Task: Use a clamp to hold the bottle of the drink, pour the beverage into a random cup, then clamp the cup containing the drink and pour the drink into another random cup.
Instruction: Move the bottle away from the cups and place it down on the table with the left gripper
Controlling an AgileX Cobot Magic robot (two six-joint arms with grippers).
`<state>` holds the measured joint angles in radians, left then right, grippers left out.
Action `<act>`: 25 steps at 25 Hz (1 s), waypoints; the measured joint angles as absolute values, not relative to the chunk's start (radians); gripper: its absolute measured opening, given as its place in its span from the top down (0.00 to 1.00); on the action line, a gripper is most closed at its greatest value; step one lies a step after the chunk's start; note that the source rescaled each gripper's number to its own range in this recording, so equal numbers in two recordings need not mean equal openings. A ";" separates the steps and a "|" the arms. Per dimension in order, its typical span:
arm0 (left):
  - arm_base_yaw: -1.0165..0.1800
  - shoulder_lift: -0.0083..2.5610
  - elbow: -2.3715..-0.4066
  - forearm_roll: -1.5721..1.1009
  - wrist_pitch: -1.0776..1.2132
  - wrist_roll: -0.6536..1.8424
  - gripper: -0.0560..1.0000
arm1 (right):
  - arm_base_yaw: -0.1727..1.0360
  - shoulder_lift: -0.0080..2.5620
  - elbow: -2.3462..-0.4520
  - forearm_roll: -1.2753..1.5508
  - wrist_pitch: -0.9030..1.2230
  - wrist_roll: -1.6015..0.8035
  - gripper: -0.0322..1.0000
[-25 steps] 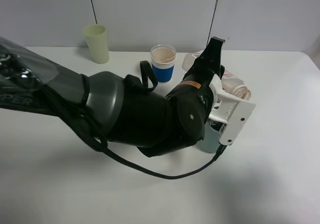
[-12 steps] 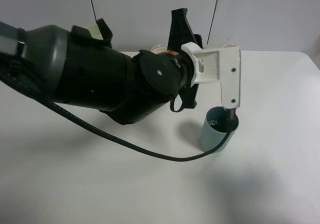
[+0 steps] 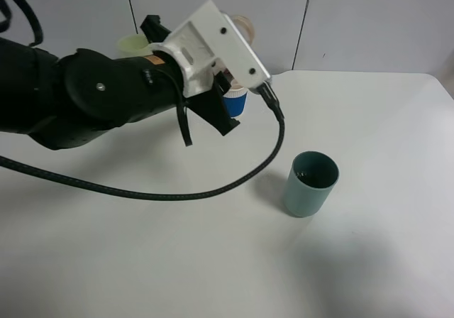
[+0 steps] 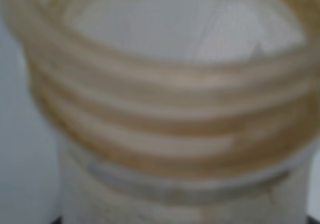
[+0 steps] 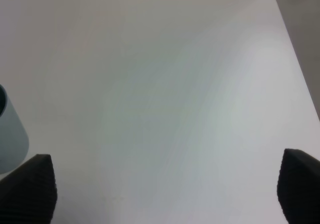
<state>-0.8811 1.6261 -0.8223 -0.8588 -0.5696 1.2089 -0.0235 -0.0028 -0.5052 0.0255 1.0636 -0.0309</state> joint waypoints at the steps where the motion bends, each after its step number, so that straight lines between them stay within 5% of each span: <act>1: -0.861 1.610 -0.802 -0.826 -0.563 1.149 0.95 | -0.024 -0.003 -0.505 0.026 1.064 -0.031 0.35; 17: -0.478 1.410 -0.518 0.039 -0.371 0.000 0.95 | -0.024 -0.003 -0.505 0.026 1.064 -0.031 0.35; 25: -0.238 1.407 -0.395 0.307 -0.505 -0.154 0.95 | -0.024 -0.003 -0.505 0.026 1.064 -0.031 0.35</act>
